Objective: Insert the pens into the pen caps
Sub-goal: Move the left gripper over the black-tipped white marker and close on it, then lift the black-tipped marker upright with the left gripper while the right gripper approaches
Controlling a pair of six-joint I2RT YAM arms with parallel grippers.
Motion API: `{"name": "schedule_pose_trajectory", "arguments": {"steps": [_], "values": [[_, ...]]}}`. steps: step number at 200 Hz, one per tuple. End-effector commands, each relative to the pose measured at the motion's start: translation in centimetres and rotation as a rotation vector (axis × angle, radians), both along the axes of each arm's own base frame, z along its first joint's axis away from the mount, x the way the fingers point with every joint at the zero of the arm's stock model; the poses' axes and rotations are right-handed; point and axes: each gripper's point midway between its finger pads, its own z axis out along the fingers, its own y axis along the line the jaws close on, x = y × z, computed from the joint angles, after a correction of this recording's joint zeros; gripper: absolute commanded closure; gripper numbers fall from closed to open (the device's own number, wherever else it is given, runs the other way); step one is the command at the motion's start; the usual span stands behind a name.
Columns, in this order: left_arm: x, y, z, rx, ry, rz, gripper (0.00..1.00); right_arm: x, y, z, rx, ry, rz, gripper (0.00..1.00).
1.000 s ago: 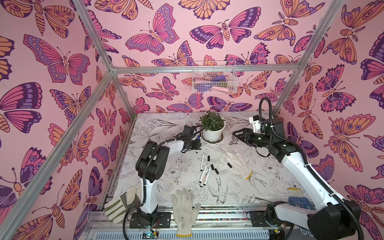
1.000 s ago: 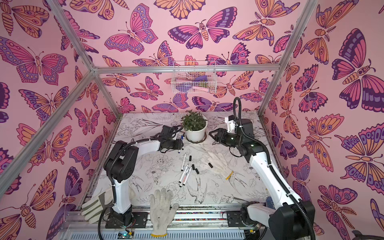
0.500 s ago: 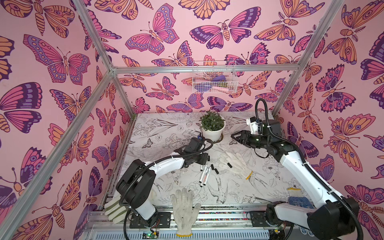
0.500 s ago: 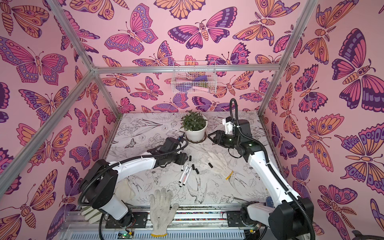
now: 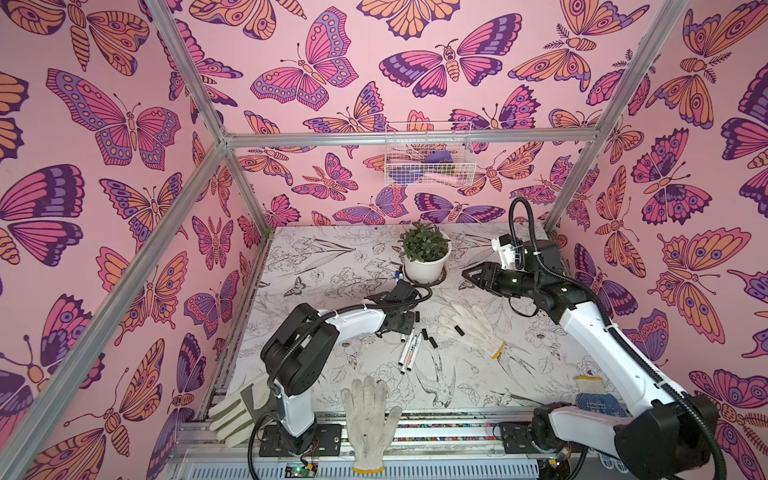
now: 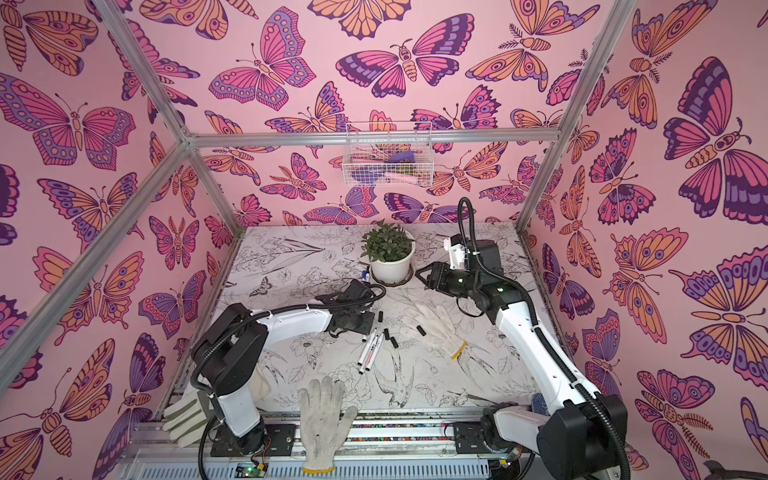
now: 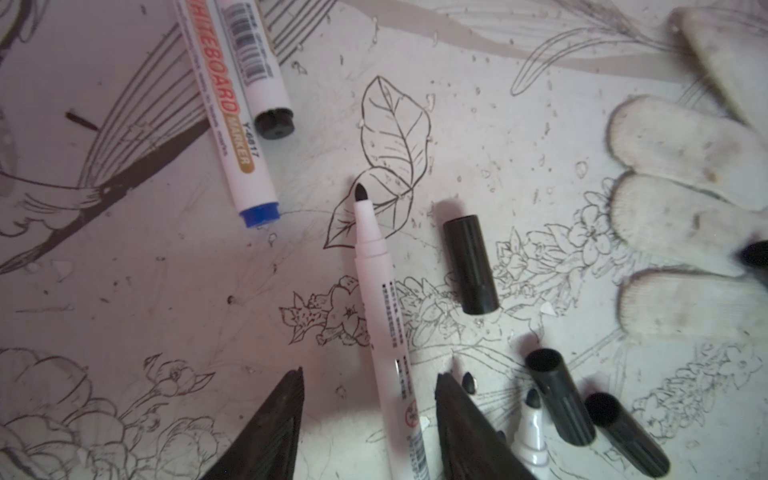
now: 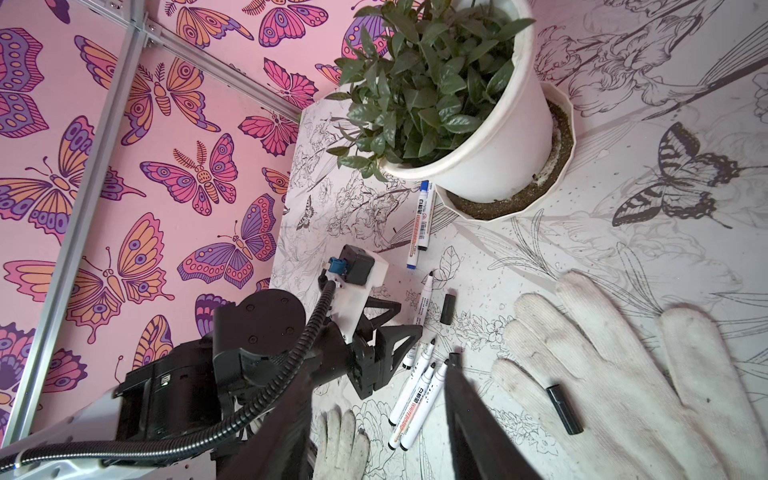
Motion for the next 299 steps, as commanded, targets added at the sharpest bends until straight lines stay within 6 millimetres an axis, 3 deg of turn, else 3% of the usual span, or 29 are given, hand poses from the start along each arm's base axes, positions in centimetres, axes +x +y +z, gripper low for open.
{"name": "schedule_pose_trajectory", "arguments": {"steps": [1,51,100,106,134,162,186,207,238,256,299], "values": [[-1.4,1.2,-1.4,0.092,0.084,-0.025,0.48,-0.1,0.2,0.2,-0.025,-0.012,0.016,0.47],[-3.4,2.2,-3.2,0.162,0.206,-0.060,0.61,0.0,0.0,0.1,-0.039,-0.014,0.009,0.47],[-3.3,2.2,-3.3,0.144,0.232,-0.048,1.00,0.0,0.1,-0.3,-0.035,-0.004,0.011,0.47],[-3.1,2.3,-3.0,0.142,0.222,-0.040,1.00,-0.1,0.2,-0.3,-0.033,-0.004,0.012,0.47],[-1.9,1.6,0.1,0.058,0.150,-0.011,1.00,-0.4,1.0,-1.0,-0.033,-0.001,0.041,0.46],[-0.3,-1.8,7.1,-0.215,-0.042,-0.063,1.00,-1.3,3.0,-3.0,-0.033,0.045,0.111,0.46],[0.6,-3.6,13.4,-0.439,-0.236,-0.092,1.00,-1.9,4.7,-3.5,-0.039,0.051,0.171,0.45],[0.2,-4.9,16.7,-0.577,-0.316,-0.155,1.00,-1.9,5.6,-3.4,-0.021,0.048,0.195,0.45],[-0.7,-6.3,16.4,-0.620,-0.267,-0.218,1.00,-2.1,6.4,-2.5,0.007,0.013,0.218,0.46],[-1.4,-7.0,16.1,-0.609,-0.269,-0.257,1.00,-2.3,6.8,-2.8,0.011,0.017,0.227,0.47],[-3.5,-8.9,17.2,-0.639,-0.299,-0.408,1.00,-2.1,7.5,-3.5,-0.011,0.035,0.238,0.48]]}}
